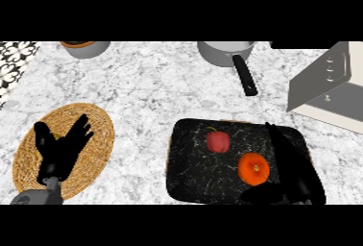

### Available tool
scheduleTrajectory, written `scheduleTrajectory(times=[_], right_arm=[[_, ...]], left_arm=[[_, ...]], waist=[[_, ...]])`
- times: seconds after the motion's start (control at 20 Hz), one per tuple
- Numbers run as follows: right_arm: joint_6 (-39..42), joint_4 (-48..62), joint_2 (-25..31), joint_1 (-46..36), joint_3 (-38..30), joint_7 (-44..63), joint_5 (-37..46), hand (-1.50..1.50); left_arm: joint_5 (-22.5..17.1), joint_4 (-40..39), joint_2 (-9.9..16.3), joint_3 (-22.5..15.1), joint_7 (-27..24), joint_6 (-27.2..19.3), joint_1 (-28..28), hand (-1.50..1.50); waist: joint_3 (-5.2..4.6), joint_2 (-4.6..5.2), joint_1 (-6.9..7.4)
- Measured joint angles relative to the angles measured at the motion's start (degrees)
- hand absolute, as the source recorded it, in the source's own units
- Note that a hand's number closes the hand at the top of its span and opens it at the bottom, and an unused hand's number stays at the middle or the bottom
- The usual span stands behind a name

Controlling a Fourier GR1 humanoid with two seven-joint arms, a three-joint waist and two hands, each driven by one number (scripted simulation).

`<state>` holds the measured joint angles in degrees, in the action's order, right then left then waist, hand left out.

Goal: Pick the squash from the tray and place it in the tiered shelf

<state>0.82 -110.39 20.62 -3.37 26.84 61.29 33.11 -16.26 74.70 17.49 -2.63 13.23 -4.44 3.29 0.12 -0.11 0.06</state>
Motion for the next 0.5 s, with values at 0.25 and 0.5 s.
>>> scheduleTrajectory(times=[0.25, 0.5], right_arm=[[0.77, 2.95, -1.6, 1.27, -0.67, -0.88, 3.35, -1.5], [0.7, 7.4, -3.93, 1.33, -2.25, -2.79, 7.27, -1.5]], left_arm=[[1.35, 0.49, -1.08, 0.3, 0.24, -0.37, -0.16, 0.0], [2.39, 2.45, -2.04, 0.55, 1.7, -0.27, -1.21, 0.0]], waist=[[0.0, -0.02, -0.01], [-0.04, 0.03, 0.01]])
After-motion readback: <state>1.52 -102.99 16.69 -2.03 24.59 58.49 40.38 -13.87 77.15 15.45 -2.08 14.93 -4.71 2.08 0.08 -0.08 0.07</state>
